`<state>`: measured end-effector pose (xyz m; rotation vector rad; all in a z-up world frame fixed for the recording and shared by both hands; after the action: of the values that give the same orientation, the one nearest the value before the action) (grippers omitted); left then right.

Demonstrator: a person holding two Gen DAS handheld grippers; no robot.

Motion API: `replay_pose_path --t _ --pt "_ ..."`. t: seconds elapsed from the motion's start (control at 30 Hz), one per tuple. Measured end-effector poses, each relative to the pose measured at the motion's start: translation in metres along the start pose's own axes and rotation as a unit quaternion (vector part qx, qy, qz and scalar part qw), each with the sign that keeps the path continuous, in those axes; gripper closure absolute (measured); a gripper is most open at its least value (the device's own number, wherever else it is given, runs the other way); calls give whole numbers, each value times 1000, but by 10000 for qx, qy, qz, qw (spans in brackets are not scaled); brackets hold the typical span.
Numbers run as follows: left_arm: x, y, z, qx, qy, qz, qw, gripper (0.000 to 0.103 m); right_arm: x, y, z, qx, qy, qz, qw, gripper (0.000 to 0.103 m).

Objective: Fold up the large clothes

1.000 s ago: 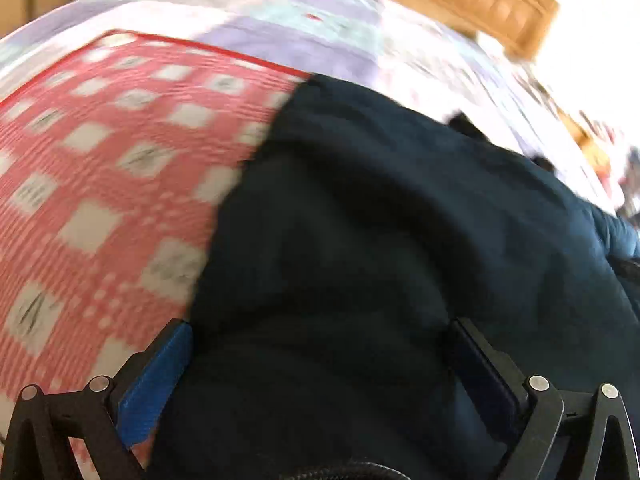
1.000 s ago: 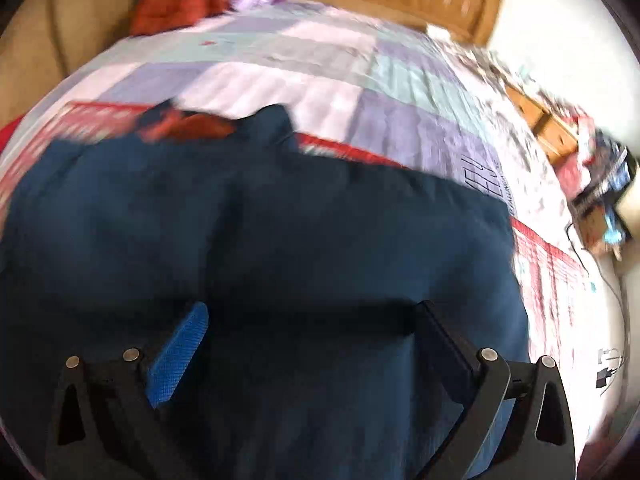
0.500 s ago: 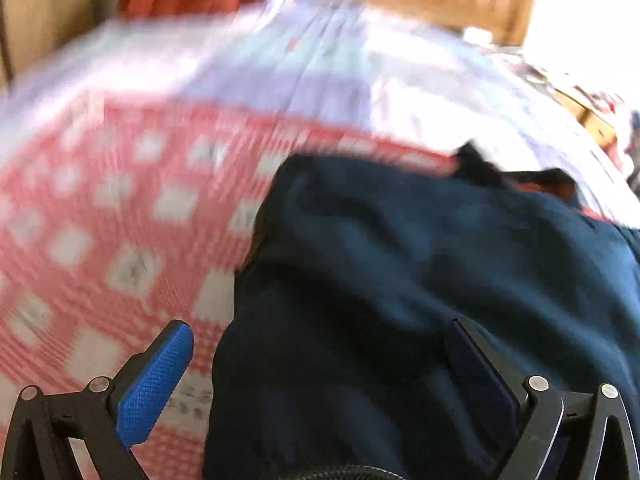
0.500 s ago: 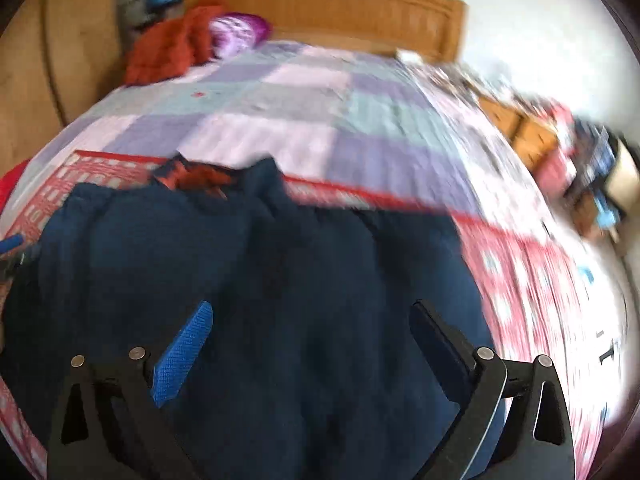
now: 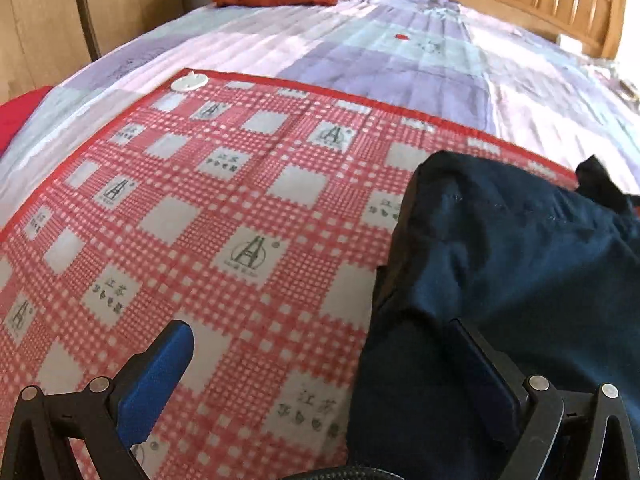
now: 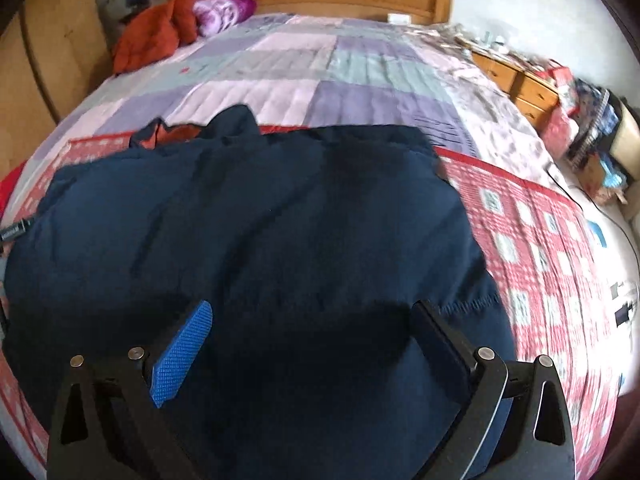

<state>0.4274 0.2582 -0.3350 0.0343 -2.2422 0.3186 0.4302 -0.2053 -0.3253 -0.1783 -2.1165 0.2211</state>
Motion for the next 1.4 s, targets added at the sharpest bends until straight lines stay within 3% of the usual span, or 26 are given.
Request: replay_pose_path --t 0.1,0.2,0.33,0.4,0.43,0.53,0.67,0.73,0.83,0.97,1.13,1.3,1.4 --pt "2 -10 -4 -271 188 -228 9992 0 -27 0 -18 71 73 -59 9999 0" --pt "28 -47 -10 -1154 -72 -408 9925 0 -54 -6 -48 54 74 32 10000 0" --pt "58 -127 -9 -2172 -348 107 9755 0 -87 -14 -89 -129 334 113 9993 0" --pt "65 -165 -2 -2437 -317 514 9680 0 -76 -20 -102 -375 196 240 9988 2" --pt "67 -184 3 -2445 -245 745 9665 0 -60 -22 -104 -514 2 107 9986 3" --pt "71 -214 27 -2161 44 1436 9657 0 6 -13 -73 -544 -449 -477 9964 3" --pt "81 -227 76 -2153 341 1803 9592 0 59 12 10 123 -437 -466 9979 2" --pt "84 -227 99 -2325 387 1743 9561 0 63 25 50 543 -279 -189 9980 2" --pt "58 -225 108 -2497 517 1629 9531 0 32 37 58 745 -5 -12 9972 0" --pt "18 -227 63 -2271 433 1489 9615 0 -6 51 4 833 -228 55 9962 0" --pt "-25 -228 14 -1862 591 1170 9737 0 -62 63 -75 884 53 130 9960 0" --pt "-67 -217 -21 -1933 782 677 9757 0 -102 46 -109 362 445 -5 9984 0" --pt "-83 -186 -41 -1687 851 453 9809 0 -113 8 -114 -161 529 254 9981 0"
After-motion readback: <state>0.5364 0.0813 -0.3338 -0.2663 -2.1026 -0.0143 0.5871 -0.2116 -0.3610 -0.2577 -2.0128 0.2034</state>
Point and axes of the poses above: each gripper's, at about its wrist camera, not at the fingertips, and x roughly against the way its jaws point, y to its left, z to its underside, the point moved 3 cm from there along -x, roughly the way its jaws point, and after that the axes turned 14 degrees about z, right-handed, at the moved point
